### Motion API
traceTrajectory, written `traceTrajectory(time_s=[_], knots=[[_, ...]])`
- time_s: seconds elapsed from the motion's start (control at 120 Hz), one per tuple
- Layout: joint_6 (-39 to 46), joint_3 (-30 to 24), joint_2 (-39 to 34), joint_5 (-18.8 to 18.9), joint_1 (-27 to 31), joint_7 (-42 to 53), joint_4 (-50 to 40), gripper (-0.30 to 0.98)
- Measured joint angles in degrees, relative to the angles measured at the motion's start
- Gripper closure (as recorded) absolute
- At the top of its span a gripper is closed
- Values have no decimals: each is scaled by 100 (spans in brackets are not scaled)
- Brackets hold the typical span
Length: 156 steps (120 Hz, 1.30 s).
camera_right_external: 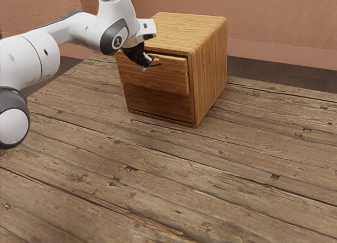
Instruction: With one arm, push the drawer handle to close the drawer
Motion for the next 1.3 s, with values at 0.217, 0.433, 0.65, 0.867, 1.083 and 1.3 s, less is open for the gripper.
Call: traceTrajectory(time_s=[0.217, 0.433, 0.65, 0.867, 1.083, 1.3], knots=[[70, 0, 311, -3, -53, 18, 369, 79], [153, 0, 475, -9, -5, 36, 539, 79], [197, 5, 638, -7, 5, 37, 729, 80], [84, 5, -1115, -463, 154, 18, -1566, 76], [-1170, 5, -2248, -1218, 300, -10, -2371, 31], [-2007, -2, -3057, -1316, 434, -31, -3123, 11]])
